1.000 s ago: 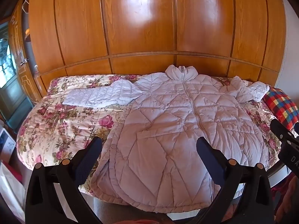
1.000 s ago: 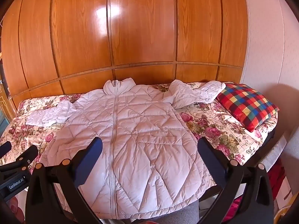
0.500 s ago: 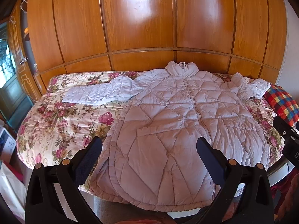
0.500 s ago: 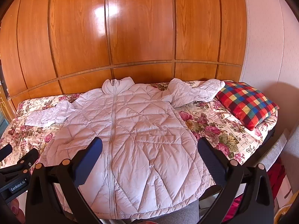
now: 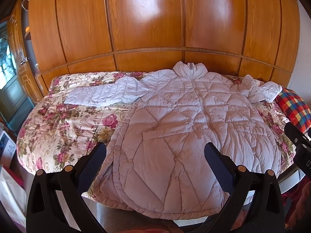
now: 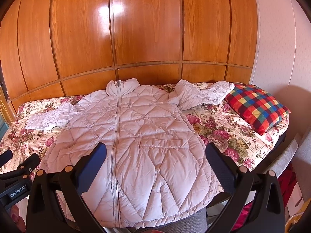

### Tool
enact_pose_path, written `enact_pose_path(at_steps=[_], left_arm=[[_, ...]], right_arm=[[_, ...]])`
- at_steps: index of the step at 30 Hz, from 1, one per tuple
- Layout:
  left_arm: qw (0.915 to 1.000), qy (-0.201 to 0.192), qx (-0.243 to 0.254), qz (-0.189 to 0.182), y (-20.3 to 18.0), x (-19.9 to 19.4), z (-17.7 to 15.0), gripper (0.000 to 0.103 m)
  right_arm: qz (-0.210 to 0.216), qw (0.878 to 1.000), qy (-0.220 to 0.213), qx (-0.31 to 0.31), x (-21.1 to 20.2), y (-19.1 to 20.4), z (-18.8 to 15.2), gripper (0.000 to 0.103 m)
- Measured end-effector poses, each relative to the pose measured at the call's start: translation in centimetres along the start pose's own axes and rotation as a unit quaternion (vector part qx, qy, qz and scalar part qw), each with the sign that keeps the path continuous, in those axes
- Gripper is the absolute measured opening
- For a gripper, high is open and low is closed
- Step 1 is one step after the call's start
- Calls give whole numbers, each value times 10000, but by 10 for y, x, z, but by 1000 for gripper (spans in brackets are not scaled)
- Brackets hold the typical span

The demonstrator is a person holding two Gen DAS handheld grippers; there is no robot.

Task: Fold small clothes

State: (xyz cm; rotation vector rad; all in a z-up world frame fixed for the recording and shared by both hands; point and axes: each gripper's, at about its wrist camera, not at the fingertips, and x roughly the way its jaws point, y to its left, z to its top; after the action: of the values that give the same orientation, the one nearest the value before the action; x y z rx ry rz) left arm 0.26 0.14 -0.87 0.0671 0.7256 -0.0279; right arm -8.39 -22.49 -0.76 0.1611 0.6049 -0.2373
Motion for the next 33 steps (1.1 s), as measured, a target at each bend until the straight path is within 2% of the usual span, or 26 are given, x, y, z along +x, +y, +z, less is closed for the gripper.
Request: enact_pose_path(at_steps=[33], left_arm=[[9996, 286, -38, 7, 1, 15, -2, 100]], right_arm=[[-28, 9999, 139, -28, 6, -1, 1, 101]])
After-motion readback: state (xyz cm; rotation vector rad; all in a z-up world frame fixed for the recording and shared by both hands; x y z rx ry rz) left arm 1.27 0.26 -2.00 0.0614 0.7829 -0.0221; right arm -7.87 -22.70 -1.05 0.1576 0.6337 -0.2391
